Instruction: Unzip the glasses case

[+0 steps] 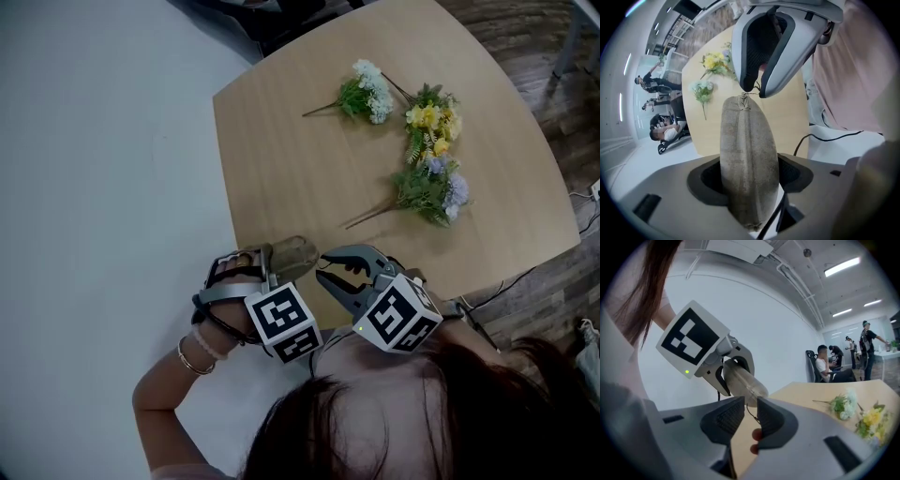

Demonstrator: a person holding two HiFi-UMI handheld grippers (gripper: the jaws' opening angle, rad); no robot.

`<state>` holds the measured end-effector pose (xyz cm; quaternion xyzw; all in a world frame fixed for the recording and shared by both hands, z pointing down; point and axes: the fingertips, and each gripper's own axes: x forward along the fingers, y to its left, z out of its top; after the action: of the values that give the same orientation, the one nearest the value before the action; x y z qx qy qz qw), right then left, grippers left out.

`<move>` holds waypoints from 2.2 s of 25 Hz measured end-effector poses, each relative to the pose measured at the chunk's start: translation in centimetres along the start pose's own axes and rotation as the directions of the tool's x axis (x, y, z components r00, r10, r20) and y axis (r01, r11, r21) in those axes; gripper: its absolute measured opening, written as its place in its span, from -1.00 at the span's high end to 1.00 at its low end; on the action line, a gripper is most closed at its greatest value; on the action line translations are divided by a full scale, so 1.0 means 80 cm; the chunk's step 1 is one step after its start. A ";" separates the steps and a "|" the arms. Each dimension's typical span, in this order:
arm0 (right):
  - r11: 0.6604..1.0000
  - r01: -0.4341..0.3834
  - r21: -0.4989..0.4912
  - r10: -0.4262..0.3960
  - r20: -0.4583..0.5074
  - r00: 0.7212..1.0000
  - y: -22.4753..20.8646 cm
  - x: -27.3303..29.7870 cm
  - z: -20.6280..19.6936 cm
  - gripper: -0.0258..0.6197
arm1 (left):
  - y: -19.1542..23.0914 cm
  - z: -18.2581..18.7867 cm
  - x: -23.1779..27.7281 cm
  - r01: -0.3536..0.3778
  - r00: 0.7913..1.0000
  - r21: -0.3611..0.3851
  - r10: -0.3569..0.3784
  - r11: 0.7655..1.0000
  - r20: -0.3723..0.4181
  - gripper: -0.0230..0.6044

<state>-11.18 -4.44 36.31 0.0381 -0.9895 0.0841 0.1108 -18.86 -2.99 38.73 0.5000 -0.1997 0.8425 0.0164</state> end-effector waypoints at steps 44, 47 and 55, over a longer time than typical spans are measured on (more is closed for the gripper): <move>0.979 0.170 -0.108 -0.180 -0.094 0.979 -0.044 -0.001 -0.034 0.88 | -0.038 0.057 0.025 0.241 0.881 -0.285 -0.086 0.928 0.464 0.02; 0.978 0.174 -0.118 -0.187 -0.111 0.976 -0.045 0.001 -0.040 0.88 | -0.043 0.060 0.030 0.274 0.867 -0.298 -0.101 0.914 0.488 0.02; 0.975 0.197 -0.100 -0.211 -0.155 0.965 -0.058 0.004 -0.055 0.88 | -0.046 0.065 0.032 0.334 0.828 -0.331 -0.107 0.883 0.551 0.02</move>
<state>-10.12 -8.26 41.35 0.1281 -0.9705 0.0334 0.2016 -14.98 -1.88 44.22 0.7126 -0.3097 0.6069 0.1671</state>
